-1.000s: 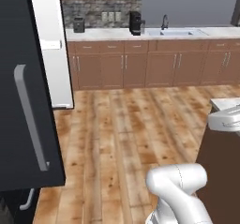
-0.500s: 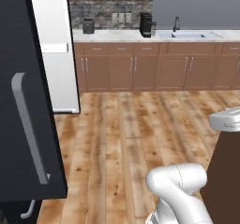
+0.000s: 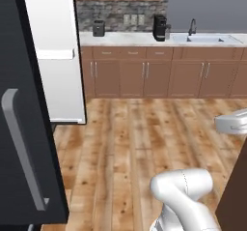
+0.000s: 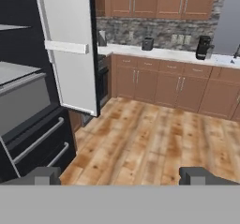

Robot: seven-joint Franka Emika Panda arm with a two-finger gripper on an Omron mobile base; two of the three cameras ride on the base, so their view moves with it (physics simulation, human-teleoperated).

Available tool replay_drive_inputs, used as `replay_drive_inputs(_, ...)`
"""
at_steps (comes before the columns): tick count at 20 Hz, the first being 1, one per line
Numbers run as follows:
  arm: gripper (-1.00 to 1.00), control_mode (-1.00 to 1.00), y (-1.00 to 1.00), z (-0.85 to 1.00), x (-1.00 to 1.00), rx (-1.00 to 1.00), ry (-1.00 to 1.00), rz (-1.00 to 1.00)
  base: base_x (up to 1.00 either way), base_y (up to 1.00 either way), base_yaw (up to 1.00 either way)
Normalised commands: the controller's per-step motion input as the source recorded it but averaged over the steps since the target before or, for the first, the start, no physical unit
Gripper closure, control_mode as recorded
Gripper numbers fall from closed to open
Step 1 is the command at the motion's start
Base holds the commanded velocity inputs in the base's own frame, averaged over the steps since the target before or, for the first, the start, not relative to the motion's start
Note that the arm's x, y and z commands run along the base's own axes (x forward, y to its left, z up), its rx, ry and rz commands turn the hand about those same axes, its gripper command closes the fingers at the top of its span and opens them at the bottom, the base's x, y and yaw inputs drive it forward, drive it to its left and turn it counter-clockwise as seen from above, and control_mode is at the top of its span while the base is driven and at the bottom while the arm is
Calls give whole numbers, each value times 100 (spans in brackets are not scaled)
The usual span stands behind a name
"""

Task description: Retrieve the orange and mango from the fridge and place them into the bowl on the dining table.

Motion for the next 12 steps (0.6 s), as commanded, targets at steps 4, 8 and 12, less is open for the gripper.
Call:
replay_drive_inputs(4,-100,100,0,0,0,0,0,0,0,0,27)
replay_drive_inputs(8,-100,100,0,0,0,0,0,0,8,0,29)
replay_drive_inputs(12,-100,100,0,0,0,0,0,0,34,-16,26)
